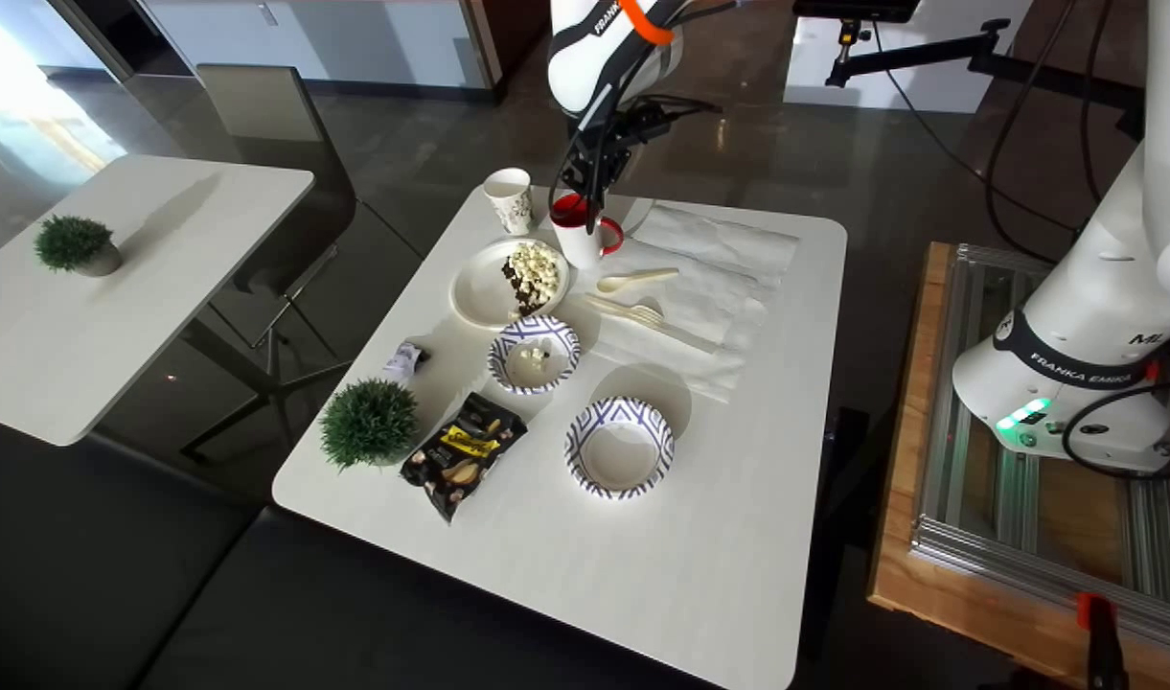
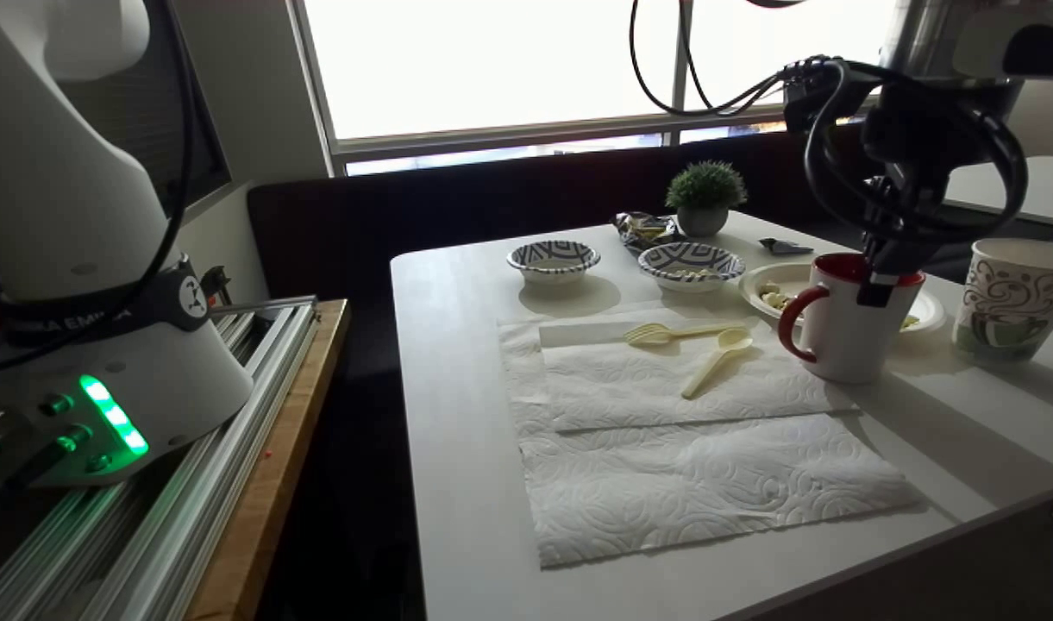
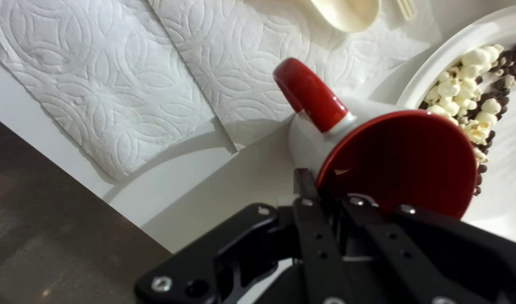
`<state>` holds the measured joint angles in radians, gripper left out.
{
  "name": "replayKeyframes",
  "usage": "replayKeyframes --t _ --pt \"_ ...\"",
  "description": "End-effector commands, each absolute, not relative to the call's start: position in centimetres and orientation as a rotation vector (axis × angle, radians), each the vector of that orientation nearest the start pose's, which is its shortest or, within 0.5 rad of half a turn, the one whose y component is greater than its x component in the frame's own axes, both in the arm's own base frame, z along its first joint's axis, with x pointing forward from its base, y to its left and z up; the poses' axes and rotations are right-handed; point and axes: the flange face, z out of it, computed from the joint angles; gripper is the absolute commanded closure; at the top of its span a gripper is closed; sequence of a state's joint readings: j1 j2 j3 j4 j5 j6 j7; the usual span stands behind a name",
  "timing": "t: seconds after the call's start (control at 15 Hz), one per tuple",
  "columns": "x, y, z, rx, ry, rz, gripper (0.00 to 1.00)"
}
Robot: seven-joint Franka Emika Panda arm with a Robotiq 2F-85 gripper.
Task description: Move the mug to the left.
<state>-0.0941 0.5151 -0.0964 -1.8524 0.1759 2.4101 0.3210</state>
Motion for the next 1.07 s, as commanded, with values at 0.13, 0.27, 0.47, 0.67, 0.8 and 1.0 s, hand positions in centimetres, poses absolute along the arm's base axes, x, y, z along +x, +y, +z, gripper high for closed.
replayKeyframes --t 0.13,0.27,0.47,0.67,0.8,1.0 --pt "61.9 -13.1 27.7 -2.932 0.943 -0.158 0.98" --pt "60.7 -14.1 29.4 -2.934 0.935 -0.216 0.98" --pt "58.4 -14.1 32.2 -2.936 0.767 -0.300 0.98" --pt "55.8 -12.6 34.8 -2.968 0.514 -0.339 0.98" --pt "54.1 -11.2 36.3 -2.983 0.348 -0.353 0.98" --pt "51.3 -8.4 38.6 -3.002 0.085 -0.376 0.98"
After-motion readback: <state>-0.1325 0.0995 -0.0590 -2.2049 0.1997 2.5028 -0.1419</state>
